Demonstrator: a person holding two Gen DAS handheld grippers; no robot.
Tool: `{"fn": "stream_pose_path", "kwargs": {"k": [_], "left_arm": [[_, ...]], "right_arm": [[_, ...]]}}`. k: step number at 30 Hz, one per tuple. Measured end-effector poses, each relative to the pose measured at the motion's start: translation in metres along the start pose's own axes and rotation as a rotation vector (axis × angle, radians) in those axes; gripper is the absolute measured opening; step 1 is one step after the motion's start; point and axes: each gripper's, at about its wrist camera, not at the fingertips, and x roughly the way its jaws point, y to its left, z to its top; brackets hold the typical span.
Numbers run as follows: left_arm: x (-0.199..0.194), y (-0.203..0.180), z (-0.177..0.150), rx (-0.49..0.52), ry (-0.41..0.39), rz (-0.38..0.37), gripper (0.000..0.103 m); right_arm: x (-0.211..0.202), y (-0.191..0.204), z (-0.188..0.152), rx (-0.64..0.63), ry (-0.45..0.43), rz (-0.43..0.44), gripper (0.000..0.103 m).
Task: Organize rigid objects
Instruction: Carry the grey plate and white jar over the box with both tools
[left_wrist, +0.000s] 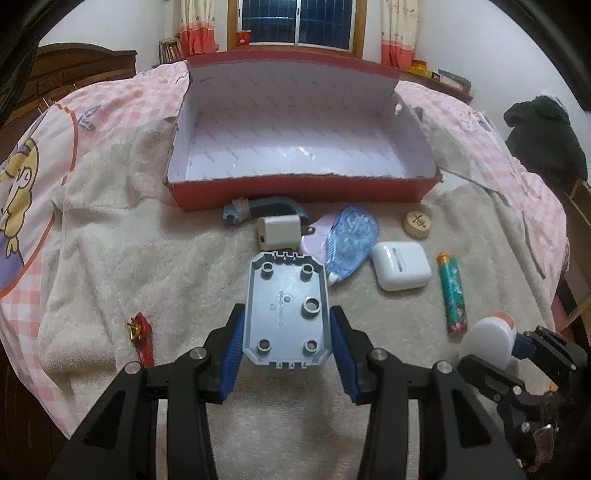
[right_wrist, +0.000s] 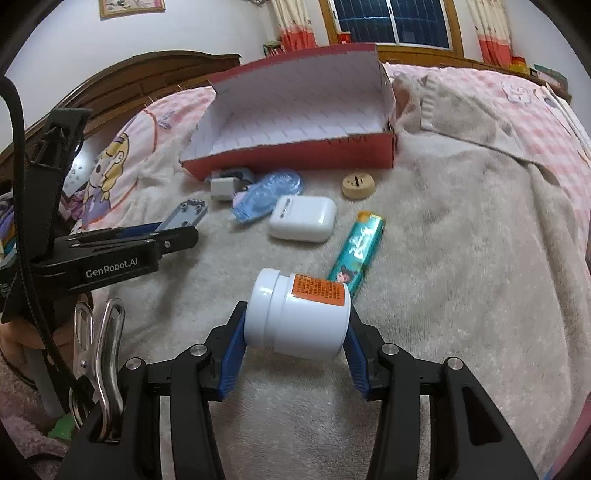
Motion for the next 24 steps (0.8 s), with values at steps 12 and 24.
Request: {"fn": "stream_pose_path", "kwargs": {"k": [12,24], "left_arm": [[-0.008,-0.001,0.027,0.001,-0.027,-0.048,0.046],[0.002,0.007,0.064,-0.017,-0.045,-0.042,0.046]], "right_arm": [[0.001,0.002,0.035,-0.035,-0.038,0.022,0.049],[0.009,0.000,0.088,-0.057,-0.093,0.060,0.049]]}}
